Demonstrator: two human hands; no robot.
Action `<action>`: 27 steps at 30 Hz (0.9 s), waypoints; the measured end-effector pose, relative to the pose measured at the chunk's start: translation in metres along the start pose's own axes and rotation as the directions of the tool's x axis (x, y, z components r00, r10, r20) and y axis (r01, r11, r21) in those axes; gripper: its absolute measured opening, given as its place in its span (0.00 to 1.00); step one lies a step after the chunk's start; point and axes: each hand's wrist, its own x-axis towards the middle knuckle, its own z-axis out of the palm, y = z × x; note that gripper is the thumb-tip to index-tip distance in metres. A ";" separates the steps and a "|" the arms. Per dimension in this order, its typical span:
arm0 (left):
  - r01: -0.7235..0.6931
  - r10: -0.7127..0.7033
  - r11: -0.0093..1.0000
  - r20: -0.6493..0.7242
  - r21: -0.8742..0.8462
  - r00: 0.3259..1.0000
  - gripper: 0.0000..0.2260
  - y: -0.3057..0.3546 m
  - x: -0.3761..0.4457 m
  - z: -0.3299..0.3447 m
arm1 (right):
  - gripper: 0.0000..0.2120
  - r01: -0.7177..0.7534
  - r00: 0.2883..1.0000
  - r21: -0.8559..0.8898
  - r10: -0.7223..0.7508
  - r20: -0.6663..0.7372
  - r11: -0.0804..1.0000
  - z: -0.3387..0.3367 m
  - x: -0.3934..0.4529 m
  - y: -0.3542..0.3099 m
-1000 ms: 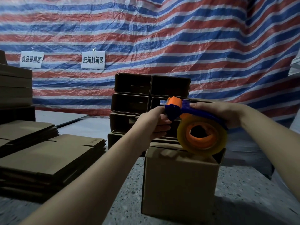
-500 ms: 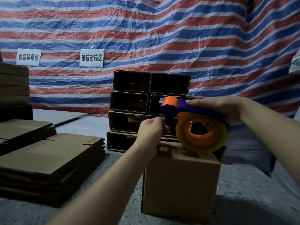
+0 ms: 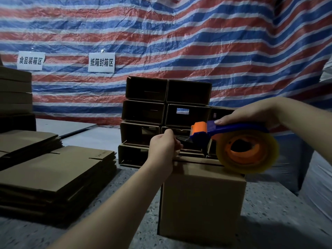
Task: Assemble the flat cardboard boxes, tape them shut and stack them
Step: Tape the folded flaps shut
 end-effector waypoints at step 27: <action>0.105 -0.130 0.976 0.122 0.192 0.984 0.09 -0.032 0.004 -0.064 | 0.38 -0.199 0.954 -0.572 0.292 0.074 0.795 0.051 -0.002 -0.079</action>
